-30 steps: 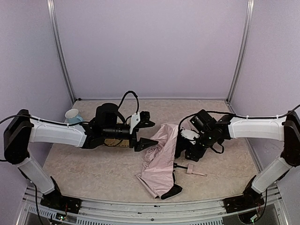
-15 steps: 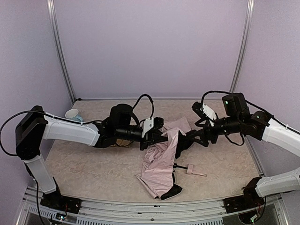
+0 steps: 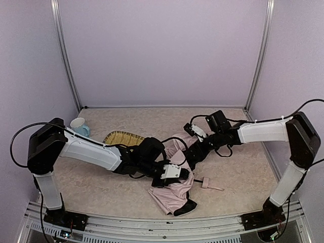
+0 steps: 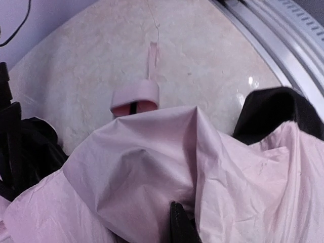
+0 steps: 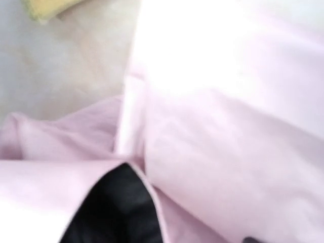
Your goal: Put away the umbrella
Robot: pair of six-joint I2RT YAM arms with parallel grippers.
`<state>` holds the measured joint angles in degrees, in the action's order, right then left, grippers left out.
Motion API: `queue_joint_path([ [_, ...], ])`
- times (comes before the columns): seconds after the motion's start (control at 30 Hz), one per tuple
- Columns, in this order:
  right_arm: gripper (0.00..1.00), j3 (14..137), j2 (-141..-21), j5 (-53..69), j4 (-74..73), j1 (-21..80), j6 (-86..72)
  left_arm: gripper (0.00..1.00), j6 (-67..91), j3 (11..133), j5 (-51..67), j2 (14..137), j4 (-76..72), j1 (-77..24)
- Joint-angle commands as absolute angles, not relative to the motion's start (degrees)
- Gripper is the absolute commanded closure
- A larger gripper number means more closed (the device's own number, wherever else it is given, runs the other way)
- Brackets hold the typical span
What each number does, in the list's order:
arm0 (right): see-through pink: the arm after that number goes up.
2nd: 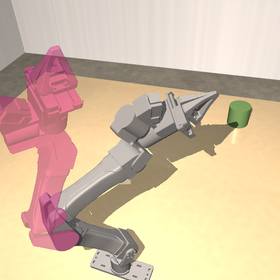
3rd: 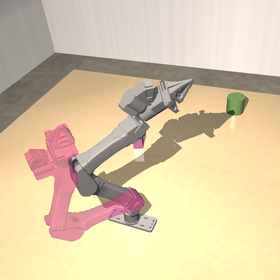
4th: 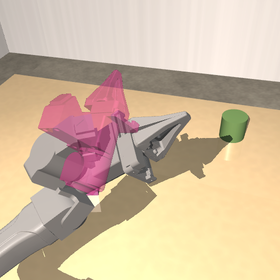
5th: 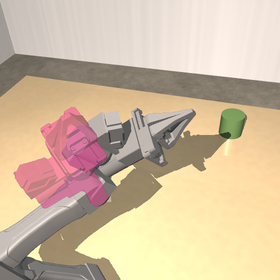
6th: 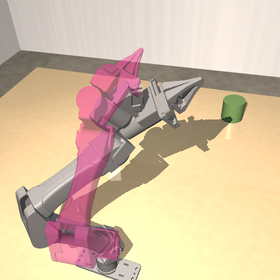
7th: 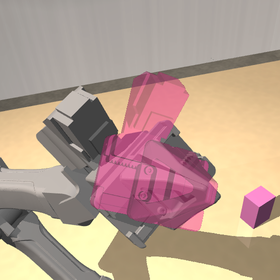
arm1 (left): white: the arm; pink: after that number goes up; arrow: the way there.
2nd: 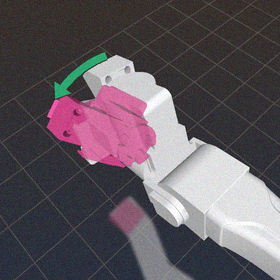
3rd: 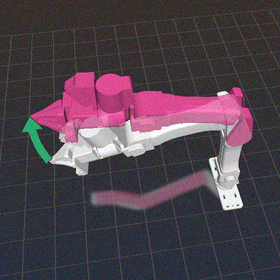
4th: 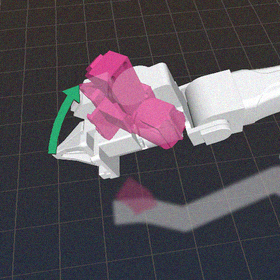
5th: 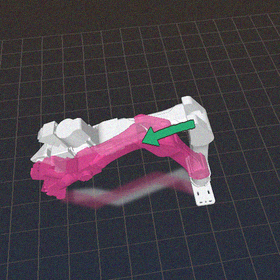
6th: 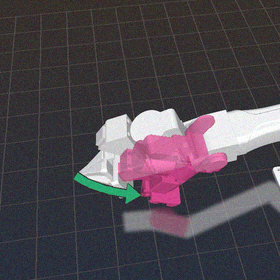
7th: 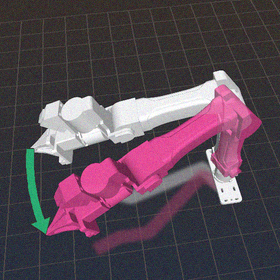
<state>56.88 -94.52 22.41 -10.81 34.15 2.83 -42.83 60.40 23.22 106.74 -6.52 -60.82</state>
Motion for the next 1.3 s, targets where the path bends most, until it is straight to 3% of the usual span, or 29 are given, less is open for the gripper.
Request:
queue_joint_path([
  [0.0, 0.36, 59.87, -104.41, 26.04, -5.01, 33.84, -0.86, 0.86, -45.63, 62.12, 17.61, 110.42, 0.67, -62.49],
  [0.2, 0.37, 62.96, -110.52, 24.79, -7.68, 33.84, 0.17, 0.54, -42.59, 62.89, 22.51, 105.85, 8.77, -63.32],
  [0.3, 0.37, 65.81, -109.28, 24.13, -12.52, 33.84, 2.97, 0.34, -41.19, 63.4, 26.03, 100.12, 11.15, -63.45],
  [0.37, 0.35, 67.56, -106.35, 23.78, -15.44, 33.84, 4.77, 0.28, -40.66, 63.13, 26.53, 96.7, 11.84, -63.36],
  [0.63, 0.28, 71.65, -95.92, 25.82, -25.27, 33.77, 8.5, 0.24, -39.32, 58.81, 25.7, 87.63, 10.85, -63.21],
  [0.83, 0.31, 71.11, -92.9, 22.79, -25.56, 33.49, 6.51, 0.32, -35.52, 52.89, 22.51, 85.05, -1.71, -60.46],
  [0.9, 0.35, 71.01, -93.49, 26.0, -25.33, 33.6, 5.13, 0.36, -33.36, 52.28, 22.65, 85.64, -8.02, -60.57],
  [1.03, 0.37, 68.21, -94.98, 32.88, -22.5, 35.76, 3.09, 0.35, -33.81, 53.06, 24.43, 88.91, -14.12, -63.06],
  [1.17, 0.31, 64.15, -97.33, 37.96, -17.57, 36.29, -1.97, 0.32, -35.88, 57.31, 23.8, 95.0, -10.37, -64.44],
  [1.27, 0.34, 63.48, -99.57, 41.5, -13.96, 36.38, -5.7, 0.34, -37.27, 59.77, 23.54, 99.41, -5.57, -64.83],
])
